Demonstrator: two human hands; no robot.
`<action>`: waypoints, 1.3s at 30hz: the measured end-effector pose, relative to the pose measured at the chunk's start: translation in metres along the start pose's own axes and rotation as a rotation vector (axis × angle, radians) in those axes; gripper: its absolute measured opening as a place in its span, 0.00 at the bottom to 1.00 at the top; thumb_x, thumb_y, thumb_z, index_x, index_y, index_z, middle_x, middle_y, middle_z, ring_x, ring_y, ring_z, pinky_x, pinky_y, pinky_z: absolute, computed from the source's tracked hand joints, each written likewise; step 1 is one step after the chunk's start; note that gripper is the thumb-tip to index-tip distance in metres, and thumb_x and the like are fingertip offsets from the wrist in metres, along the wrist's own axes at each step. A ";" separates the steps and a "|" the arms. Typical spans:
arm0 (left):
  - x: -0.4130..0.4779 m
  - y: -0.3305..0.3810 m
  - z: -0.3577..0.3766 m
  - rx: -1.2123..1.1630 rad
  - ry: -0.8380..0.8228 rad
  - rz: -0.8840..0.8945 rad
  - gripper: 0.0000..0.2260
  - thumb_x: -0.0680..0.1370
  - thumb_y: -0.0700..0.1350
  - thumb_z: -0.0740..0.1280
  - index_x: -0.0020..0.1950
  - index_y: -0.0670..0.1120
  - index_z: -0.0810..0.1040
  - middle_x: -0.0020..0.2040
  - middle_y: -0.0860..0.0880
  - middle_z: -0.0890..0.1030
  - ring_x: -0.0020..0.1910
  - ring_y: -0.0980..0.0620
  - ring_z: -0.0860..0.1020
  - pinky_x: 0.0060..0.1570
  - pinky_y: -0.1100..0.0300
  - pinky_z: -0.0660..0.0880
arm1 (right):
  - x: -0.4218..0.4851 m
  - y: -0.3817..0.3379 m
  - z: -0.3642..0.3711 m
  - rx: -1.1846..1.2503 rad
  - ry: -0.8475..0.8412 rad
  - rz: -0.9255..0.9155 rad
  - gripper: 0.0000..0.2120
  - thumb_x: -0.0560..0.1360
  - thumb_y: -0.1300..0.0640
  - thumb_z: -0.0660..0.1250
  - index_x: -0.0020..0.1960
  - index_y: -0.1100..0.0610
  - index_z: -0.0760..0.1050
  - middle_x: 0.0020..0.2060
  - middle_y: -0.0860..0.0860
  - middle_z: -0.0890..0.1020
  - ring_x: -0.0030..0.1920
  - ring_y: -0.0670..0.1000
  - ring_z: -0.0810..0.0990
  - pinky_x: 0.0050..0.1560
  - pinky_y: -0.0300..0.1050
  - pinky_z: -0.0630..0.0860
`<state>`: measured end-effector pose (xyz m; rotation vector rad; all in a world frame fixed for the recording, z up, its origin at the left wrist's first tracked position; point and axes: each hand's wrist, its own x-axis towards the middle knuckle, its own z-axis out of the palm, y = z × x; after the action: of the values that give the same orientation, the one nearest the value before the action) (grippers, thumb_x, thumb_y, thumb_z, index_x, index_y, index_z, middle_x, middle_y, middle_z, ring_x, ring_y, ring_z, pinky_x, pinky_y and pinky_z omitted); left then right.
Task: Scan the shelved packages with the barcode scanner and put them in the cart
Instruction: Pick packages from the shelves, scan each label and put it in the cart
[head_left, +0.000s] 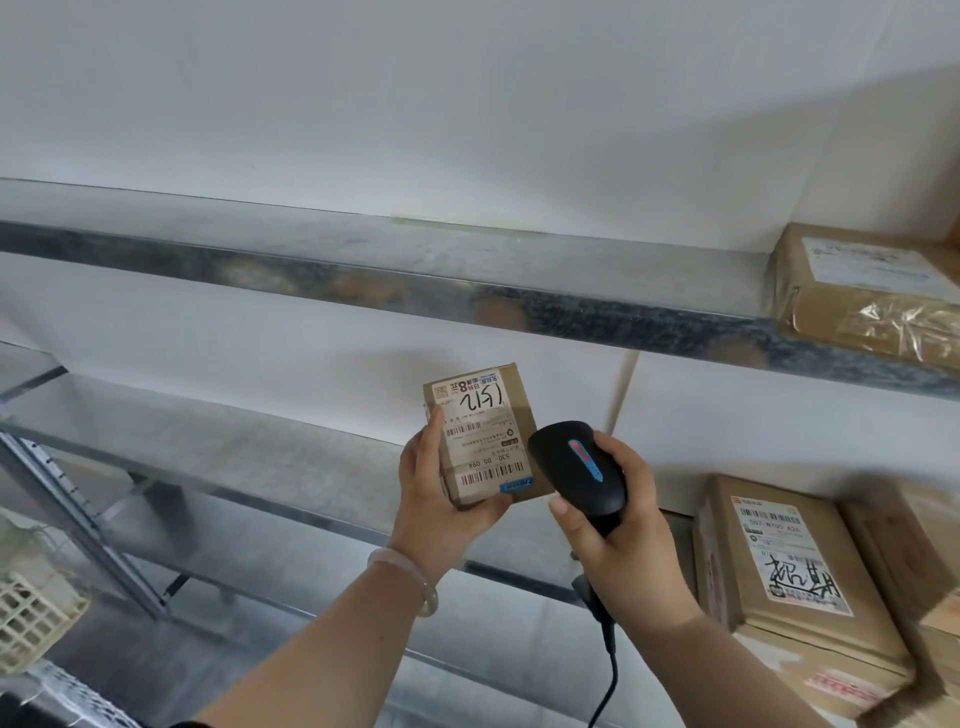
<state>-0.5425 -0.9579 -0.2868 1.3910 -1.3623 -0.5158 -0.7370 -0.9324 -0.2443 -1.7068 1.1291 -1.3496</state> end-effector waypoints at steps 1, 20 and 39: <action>0.000 -0.001 -0.001 -0.005 0.010 0.001 0.50 0.66 0.42 0.81 0.78 0.57 0.52 0.68 0.51 0.61 0.62 0.78 0.57 0.53 0.82 0.67 | -0.002 -0.002 0.001 -0.028 -0.031 0.006 0.28 0.71 0.50 0.74 0.66 0.38 0.65 0.56 0.29 0.75 0.50 0.48 0.81 0.49 0.52 0.82; 0.000 -0.010 0.000 -0.005 0.076 0.014 0.44 0.67 0.41 0.80 0.72 0.60 0.57 0.71 0.47 0.60 0.64 0.68 0.64 0.50 0.82 0.68 | -0.012 -0.023 0.010 -0.208 -0.179 0.150 0.22 0.70 0.42 0.71 0.58 0.33 0.63 0.41 0.41 0.81 0.39 0.47 0.82 0.40 0.52 0.82; -0.012 -0.030 -0.077 0.032 0.190 -0.054 0.46 0.66 0.41 0.81 0.74 0.59 0.55 0.70 0.47 0.60 0.65 0.57 0.63 0.52 0.83 0.67 | -0.012 -0.047 0.080 -0.207 -0.293 0.106 0.23 0.70 0.46 0.72 0.59 0.34 0.64 0.48 0.30 0.78 0.46 0.39 0.80 0.43 0.36 0.78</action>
<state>-0.4659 -0.9245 -0.2917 1.4667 -1.1873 -0.3881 -0.6500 -0.9036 -0.2253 -1.8885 1.2003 -0.9075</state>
